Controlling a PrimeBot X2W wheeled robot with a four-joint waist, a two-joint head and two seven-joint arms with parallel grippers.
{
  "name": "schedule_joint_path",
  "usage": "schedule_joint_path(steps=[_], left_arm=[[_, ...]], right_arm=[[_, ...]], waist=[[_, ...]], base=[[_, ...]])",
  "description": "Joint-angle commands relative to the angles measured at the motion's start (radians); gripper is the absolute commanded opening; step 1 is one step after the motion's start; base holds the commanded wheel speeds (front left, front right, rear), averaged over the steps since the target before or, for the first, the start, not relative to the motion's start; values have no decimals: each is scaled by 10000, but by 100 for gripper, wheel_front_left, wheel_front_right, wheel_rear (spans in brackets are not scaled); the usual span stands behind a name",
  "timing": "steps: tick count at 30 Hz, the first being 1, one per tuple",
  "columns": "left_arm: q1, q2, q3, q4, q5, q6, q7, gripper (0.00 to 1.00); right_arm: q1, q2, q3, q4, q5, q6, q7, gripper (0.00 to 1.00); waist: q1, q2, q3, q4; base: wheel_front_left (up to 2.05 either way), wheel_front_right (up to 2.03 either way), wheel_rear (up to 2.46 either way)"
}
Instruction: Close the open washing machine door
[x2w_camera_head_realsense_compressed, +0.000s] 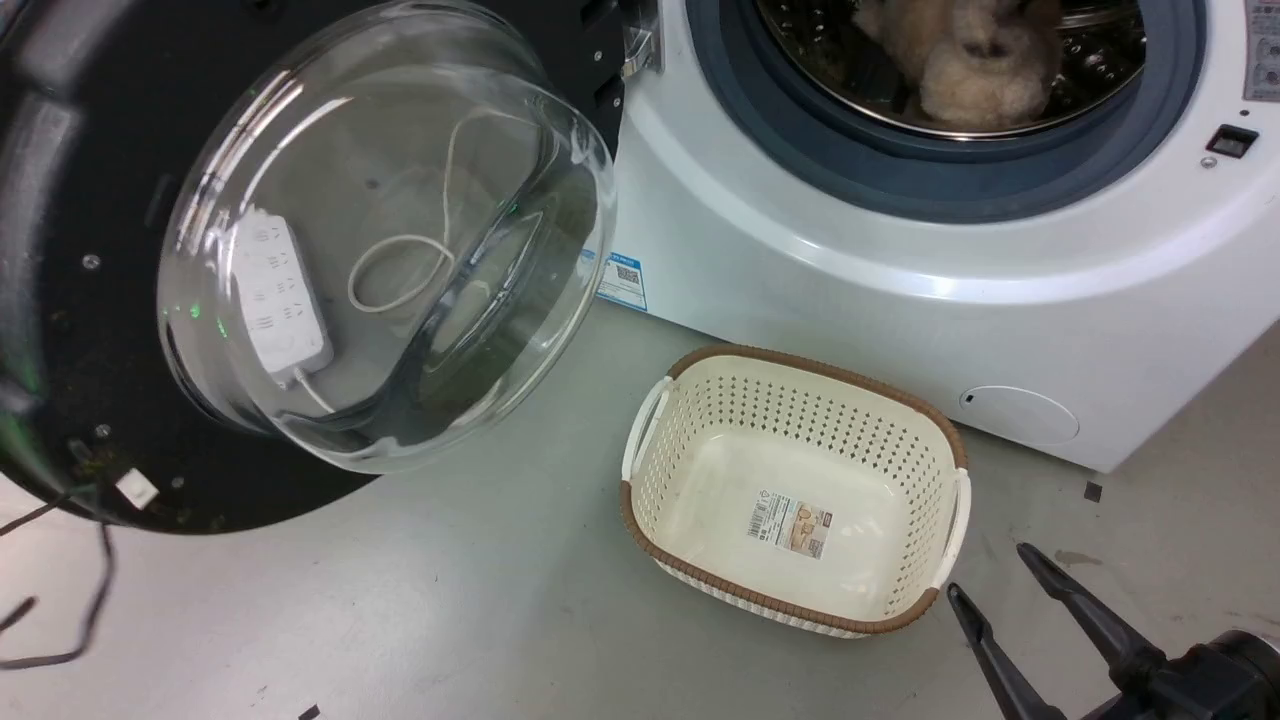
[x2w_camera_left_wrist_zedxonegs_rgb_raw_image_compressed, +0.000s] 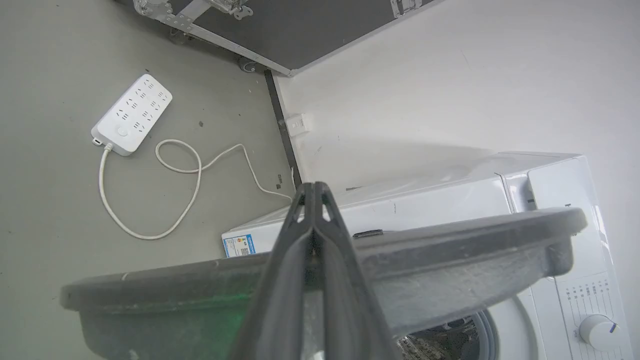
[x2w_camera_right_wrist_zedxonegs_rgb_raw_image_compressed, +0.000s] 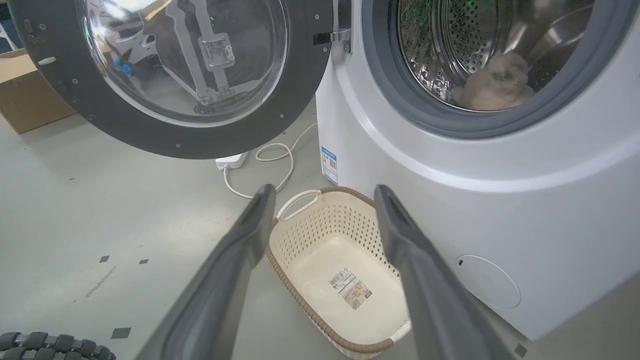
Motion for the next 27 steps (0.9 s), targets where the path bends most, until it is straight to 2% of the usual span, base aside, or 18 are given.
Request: schedule_joint_path(steps=[1, 6, 7, 12, 22, 27], left_arm=[[99, -49, -158, -113, -80, 34, 245, 0], [729, -73, -317, -699, -406, 93, 1196, 0], [1299, -129, -370, -1175, -623, -8, 1748, 0], [2204, -559, -590, -2057, -910, -290, 2327, 0], [3641, -2286, -1163, -2928, -1038, -1468, 1667, 0], [4402, -2680, -1938, -2844, -1508, -2048, 929, 0]], right_arm=[[-93, -64, 14, -71, 73, 8, -44, 100], [-153, -48, 59, -26, 126, 8, -44, 100], [-179, 77, 15, 63, 118, 8, -44, 100], [-188, 352, -243, 230, 54, 8, -44, 100], [-165, 970, -1122, 487, -109, 8, -44, 100], [-60, 1131, -1487, 483, -175, 8, -44, 100]], waist=[[-1, 0, 15, 1], [-1, 0, -91, -91], [-1, 0, -264, -172], [-1, 0, -629, -285], [-1, 0, -1385, -1028], [-1, 0, -1613, -1646]], base=[[0, 0, 0], [0, 0, 0], [0, 0, 0], [0, 0, 0], [0, 0, 0], [0, 0, 0]])
